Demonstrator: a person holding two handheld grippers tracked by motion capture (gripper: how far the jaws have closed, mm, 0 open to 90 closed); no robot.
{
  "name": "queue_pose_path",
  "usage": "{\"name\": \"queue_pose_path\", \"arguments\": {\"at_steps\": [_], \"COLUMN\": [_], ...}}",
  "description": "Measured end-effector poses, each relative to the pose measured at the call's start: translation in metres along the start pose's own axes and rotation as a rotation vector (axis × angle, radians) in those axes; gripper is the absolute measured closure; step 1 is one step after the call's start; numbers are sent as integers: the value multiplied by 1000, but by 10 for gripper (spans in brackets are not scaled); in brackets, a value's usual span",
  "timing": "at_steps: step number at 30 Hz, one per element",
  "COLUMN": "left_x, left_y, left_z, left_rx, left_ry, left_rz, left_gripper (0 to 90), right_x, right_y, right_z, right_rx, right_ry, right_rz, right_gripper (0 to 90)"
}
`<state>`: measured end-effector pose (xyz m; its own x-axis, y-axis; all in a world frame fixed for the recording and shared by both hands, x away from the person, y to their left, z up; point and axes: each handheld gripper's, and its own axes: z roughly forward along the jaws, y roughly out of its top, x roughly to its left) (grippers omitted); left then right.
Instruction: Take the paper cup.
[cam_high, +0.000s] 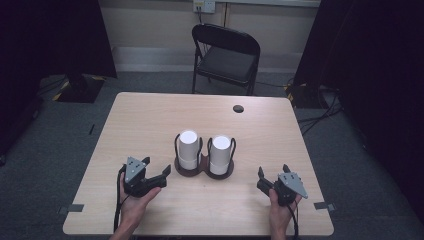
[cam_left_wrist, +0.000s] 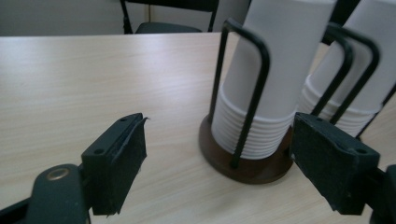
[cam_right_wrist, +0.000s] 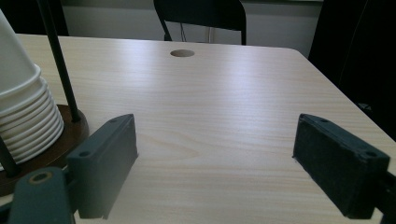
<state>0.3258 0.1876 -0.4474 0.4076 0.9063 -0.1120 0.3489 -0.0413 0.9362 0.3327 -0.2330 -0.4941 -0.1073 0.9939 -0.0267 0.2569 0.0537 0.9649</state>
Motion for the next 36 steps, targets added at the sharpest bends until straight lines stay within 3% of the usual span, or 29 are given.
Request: {"name": "queue_pose_path", "arguments": {"at_steps": [6,13,15,18,20,25,27,31,33,36], "left_x": [-7,-18,-21,-23,-24,-30,-34,-41,-45,-50], "left_y": [10,21,29,35,38,42,44,49,53,56], "left_z": [-4,1,5,8,10,18,19,20,22,26], "left_rx": [-34,-53,-44,-50,-47,-11,-30,-62,-68,-46], "left_ry": [-24,-44,-82,-92,-121,-174,-212,-249,-260,-280], "left_rz": [7,48,58,56,60,73,77,79,92,81], "left_gripper": [265,319,320,318,369,391,391,384,377,383], "right_x": [0,0,0,-1,-1,-1,-1,-1,-1,-1], "right_y": [0,0,0,0,0,0,0,0,0,0], "right_z": [0,0,0,0,0,0,0,0,0,0], "right_rx": [-1,3,5,2,3,3,3,4,4,3], "right_ry": [7,9,10,13,15,18,19,19,19,21], "right_rz": [-2,-1,0,-1,4,6,7,6,6,7], "right_gripper": [134,134,137,137,137,138,138,138,138,138]}}
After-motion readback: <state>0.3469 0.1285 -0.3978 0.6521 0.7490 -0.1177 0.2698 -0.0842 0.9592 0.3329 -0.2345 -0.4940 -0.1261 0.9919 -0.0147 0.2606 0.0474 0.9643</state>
